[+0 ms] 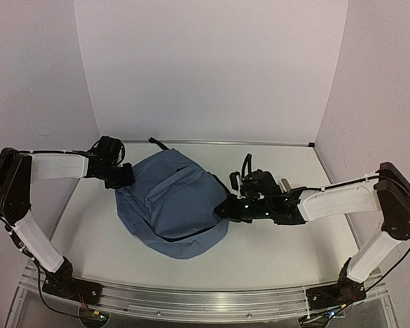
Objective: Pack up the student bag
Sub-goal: Zip the student bag at the center of the board.
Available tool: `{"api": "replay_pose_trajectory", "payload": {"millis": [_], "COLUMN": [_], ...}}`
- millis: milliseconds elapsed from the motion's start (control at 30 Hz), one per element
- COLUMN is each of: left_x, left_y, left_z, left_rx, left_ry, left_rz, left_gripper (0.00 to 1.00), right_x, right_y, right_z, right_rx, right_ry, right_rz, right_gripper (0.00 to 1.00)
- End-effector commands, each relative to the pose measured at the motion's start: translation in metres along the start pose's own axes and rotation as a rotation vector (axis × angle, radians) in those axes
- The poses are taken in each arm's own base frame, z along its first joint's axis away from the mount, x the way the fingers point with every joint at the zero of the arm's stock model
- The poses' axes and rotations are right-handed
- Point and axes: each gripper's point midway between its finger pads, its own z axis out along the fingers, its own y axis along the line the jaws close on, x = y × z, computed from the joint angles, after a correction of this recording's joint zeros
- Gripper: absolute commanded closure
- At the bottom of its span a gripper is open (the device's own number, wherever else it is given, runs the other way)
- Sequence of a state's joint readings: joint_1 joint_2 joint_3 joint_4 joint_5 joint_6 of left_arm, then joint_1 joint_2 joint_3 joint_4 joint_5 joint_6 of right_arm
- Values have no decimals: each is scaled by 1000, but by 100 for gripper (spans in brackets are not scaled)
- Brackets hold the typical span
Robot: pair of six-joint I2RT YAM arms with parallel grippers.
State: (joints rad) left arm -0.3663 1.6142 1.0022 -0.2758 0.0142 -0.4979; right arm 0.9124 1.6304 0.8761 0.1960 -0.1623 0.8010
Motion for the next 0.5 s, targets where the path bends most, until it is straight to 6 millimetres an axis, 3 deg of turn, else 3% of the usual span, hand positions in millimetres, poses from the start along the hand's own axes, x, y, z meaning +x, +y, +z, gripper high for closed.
{"api": "replay_pose_trajectory", "payload": {"millis": [0,100,233,333,467], "left_x": [-44,-42,-16,12,75], "left_y": [-46,-56,-103,-141,-194], "left_z": [-42,-74,-113,-134,-146], "left_rx": [151,100,173,332,592], "left_ry": [-165,-235,-275,-291,-251], "left_rz": [123,222,380,445,576], "left_gripper": [38,20,15,14,16], "right_x": [-32,-44,-55,-58,-57], "right_y": [17,18,8,1,-1], "right_z": [-23,-33,-36,-31,-25], "right_rx": [-23,-3,24,33,36], "right_ry": [-136,-180,-199,-189,-175], "right_rz": [29,13,13,24,29], "right_gripper": [100,100,100,100,100]}}
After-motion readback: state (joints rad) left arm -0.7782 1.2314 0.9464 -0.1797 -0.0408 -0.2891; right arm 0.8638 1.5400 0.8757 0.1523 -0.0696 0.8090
